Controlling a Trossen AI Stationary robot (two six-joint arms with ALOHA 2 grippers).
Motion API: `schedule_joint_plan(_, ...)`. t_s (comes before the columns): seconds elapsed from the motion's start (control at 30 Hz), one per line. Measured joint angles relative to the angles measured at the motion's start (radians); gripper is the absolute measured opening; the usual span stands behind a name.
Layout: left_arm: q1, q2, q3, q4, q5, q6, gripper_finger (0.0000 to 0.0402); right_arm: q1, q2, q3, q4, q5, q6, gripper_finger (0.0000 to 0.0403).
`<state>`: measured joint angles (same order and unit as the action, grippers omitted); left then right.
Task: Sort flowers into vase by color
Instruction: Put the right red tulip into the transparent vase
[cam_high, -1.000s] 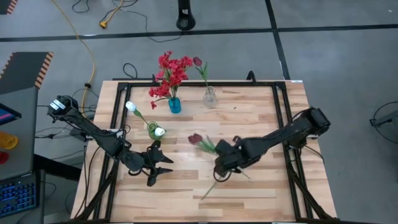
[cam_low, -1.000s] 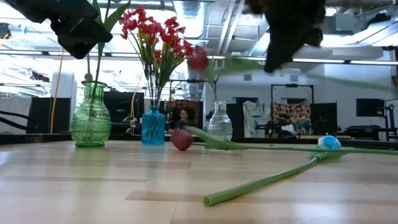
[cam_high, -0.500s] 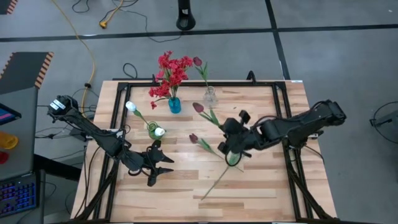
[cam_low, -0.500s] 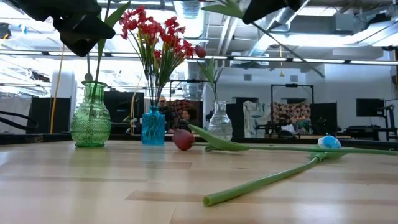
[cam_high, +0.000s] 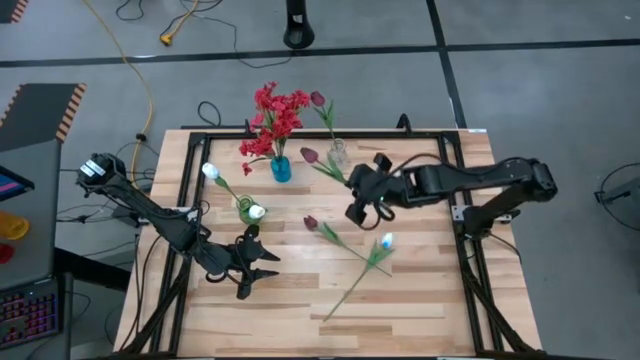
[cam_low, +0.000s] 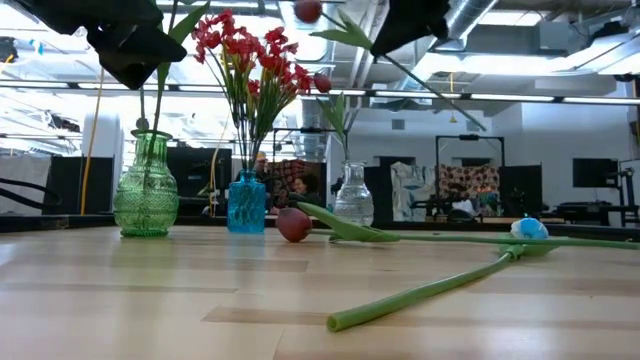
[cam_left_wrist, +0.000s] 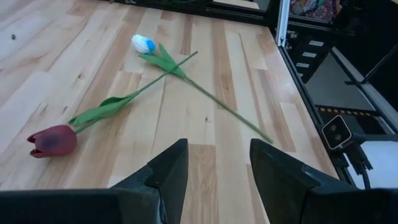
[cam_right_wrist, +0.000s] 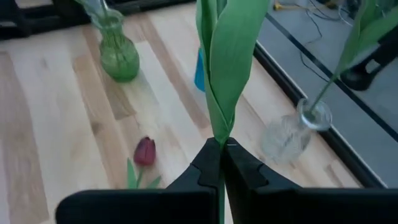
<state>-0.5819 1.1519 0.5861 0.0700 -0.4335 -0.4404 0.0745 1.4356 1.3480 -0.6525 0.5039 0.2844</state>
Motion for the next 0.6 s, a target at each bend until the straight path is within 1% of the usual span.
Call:
schedule_joint_plan(0.07, 0.0, 0.0, 0.0, 0.0, 0.0, 0.0, 0.016, -0.021, -0.022, -0.045, 0.082, -0.058, -0.053, 0.0036)
schedule_joint_plan(0.17, 0.0, 0.0, 0.0, -0.002, 0.0, 0.0, 0.016, -0.06, -0.082, -0.167, 0.22, -0.173, -0.104, 0.0036)
schedule_joint_plan(0.23, 0.0, 0.0, 0.0, -0.001, 0.0, 0.0, 0.016, -0.094, -0.136, -0.259, 0.309, -0.216, -0.11, 0.0036)
schedule_joint_plan(0.3, 0.0, 0.0, 0.0, 0.0, 0.0, 0.0, 0.016, -0.135, -0.195, -0.352, 0.418, -0.237, -0.121, 0.0037)
schedule_joint_plan(0.37, 0.0, 0.0, 0.0, 0.0, 0.0, 0.0, 0.016, -0.18, -0.248, -0.442, 0.566, -0.25, -0.152, 0.0037)
schedule_joint_plan(0.47, 0.0, 0.0, 0.0, 0.0, 0.0, 0.0, 0.016, -0.253, -0.291, -0.562, 0.869, -0.3, -0.215, 0.0037)
schedule_joint_plan(0.53, 0.0, 0.0, 0.0, 0.002, 0.0, 0.0, 0.016, -0.306, -0.293, -0.624, 1.072, -0.345, -0.255, 0.0038)
schedule_joint_plan(0.6, 0.0, 0.0, 0.0, 0.004, 0.0, 0.0, 0.016, -0.358, -0.274, -0.665, 1.233, -0.373, -0.268, 0.0038)
